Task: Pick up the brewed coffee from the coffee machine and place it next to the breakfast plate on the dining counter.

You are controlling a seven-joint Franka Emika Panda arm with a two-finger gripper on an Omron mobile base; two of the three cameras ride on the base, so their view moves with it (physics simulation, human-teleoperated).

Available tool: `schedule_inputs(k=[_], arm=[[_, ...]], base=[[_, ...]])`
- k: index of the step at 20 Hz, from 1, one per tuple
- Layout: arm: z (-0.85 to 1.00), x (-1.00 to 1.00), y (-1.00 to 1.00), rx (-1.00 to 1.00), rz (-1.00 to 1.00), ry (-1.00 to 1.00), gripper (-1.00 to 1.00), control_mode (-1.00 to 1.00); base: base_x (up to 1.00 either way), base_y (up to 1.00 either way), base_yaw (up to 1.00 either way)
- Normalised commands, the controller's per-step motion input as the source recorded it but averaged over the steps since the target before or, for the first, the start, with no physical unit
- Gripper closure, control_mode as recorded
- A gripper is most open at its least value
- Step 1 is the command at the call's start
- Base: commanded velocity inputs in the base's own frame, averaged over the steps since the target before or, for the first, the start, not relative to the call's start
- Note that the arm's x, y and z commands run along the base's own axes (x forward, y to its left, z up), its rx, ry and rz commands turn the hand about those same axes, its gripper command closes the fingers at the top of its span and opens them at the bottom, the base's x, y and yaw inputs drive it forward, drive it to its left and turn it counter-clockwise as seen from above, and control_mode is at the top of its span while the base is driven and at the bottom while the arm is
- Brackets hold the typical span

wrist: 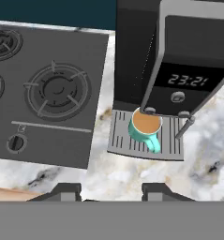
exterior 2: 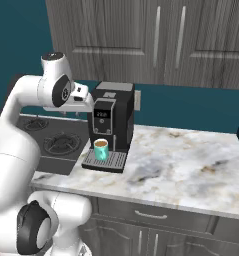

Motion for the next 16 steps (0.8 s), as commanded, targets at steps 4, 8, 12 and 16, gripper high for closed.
schedule_inputs(k=[4, 8, 12, 16], arm=[[-0.02, -0.12, 0.0, 0.0, 0.04, 0.0, -1.0, -1.0], [-0.27, -0.52, -0.17, 0.01, 0.19, -0.18, -1.0, -1.0], [-0.48, -0.53, -0.11, 0.0, 0.18, -0.44, -1.0, -1.0], [-0.55, -0.23, -0.34, 0.0, 0.15, -0.2, -1.0, -1.0]], base=[[0.0, 0.0, 0.0], [0.0, 0.0, 0.0], [0.0, 0.0, 0.0], [0.0, 0.0, 0.0]])
